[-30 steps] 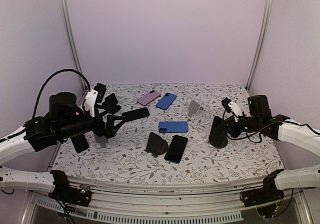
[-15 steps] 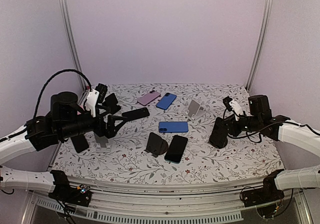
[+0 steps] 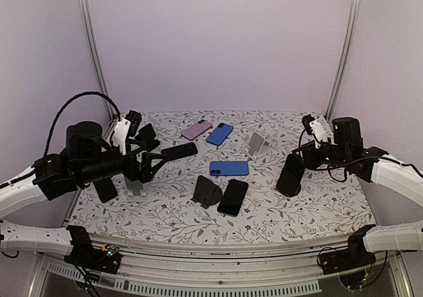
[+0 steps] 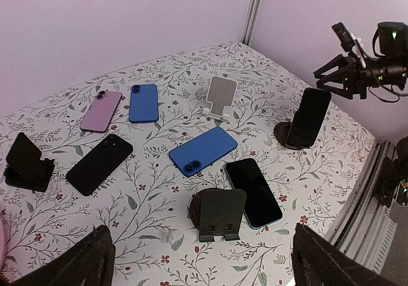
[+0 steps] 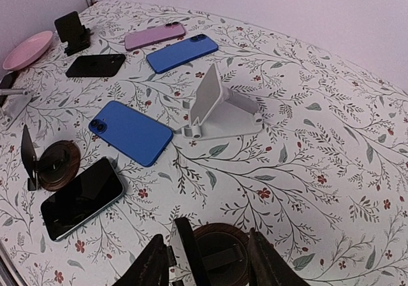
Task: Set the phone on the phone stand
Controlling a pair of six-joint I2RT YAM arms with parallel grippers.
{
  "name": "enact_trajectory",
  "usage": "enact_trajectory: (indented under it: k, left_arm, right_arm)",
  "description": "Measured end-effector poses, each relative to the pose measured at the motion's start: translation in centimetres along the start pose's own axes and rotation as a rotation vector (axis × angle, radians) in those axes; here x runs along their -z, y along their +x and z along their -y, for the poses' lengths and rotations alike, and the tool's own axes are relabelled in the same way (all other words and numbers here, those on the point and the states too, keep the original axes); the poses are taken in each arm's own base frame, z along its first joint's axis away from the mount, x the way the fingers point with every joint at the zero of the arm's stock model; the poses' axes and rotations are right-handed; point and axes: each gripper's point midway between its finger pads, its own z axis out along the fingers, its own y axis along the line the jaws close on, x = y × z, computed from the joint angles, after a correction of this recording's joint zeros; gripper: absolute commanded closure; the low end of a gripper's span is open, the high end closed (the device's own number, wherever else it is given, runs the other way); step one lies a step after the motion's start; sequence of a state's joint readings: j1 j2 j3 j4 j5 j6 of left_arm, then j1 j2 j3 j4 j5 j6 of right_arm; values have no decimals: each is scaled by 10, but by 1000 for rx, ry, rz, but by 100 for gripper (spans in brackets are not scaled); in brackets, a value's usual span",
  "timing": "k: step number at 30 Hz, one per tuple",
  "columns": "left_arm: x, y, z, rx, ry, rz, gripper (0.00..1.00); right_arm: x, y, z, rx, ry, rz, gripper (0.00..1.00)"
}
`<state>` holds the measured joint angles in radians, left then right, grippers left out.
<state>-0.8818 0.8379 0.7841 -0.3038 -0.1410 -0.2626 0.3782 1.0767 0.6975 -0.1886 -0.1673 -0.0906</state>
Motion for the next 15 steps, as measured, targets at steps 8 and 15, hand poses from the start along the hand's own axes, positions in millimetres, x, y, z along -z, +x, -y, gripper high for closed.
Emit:
enact_trajectory:
  k: [8, 15]
  left_arm:
    - [0, -1, 0, 1, 0, 5, 3]
    - [1, -3, 0, 2, 2, 11, 3]
  right_arm:
    - [12, -19, 13, -86, 82, 30, 16]
    - [34, -48, 12, -165, 80, 116, 1]
